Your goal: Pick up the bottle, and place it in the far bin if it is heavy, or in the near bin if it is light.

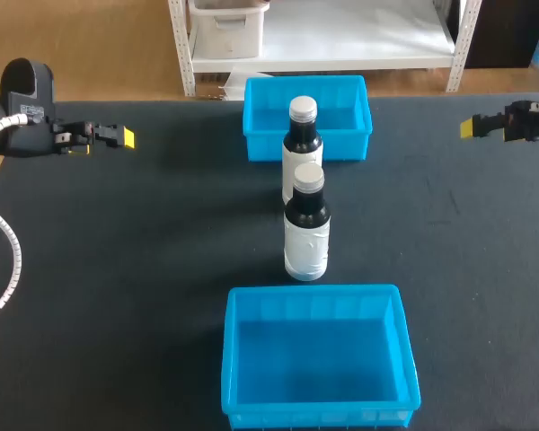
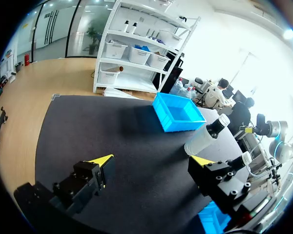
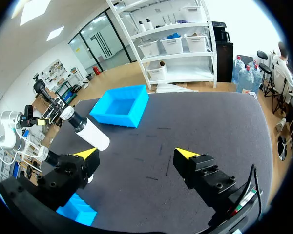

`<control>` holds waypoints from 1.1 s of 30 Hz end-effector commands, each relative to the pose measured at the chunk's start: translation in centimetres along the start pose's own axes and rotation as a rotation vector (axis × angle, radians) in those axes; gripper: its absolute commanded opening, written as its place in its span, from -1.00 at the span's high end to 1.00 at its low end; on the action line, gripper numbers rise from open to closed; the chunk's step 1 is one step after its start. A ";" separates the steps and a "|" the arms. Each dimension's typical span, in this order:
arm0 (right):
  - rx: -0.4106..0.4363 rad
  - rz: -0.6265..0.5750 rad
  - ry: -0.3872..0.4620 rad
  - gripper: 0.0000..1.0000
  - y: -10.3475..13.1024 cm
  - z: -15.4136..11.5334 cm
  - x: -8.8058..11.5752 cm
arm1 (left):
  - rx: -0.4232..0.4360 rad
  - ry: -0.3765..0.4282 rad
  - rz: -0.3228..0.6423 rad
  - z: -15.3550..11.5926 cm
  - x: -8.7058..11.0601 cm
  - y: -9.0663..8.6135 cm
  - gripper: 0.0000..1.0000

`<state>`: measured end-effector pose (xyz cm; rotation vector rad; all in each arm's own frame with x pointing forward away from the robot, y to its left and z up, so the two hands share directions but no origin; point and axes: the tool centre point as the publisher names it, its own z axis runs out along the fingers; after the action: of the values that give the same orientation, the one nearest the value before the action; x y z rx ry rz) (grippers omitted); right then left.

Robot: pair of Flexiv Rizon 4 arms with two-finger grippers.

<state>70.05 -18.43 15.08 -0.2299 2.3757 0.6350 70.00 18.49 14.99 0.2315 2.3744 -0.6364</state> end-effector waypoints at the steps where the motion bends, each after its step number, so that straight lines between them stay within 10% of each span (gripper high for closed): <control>1: -0.001 -0.001 0.000 -1.00 0.0 0.0 0.0 | 0.000 0.000 0.000 0.0 0.0 0.0 -1.00; 23: -0.001 -0.001 0.000 -1.00 0.0 0.0 0.0 | 0.000 0.000 0.000 0.0 0.0 0.0 -1.00; 31: -0.483 -0.703 0.247 -1.00 2.0 0.0 -2.0 | 0.000 0.000 0.000 0.0 0.0 0.0 -1.00; 33: -0.483 -0.703 0.247 -1.00 2.0 0.0 -2.0 | 0.000 0.000 0.000 0.0 0.0 0.0 -1.00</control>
<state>70.26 -16.04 16.73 -0.5453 2.3188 0.5616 70.00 18.49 15.00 0.2315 2.3744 -0.6365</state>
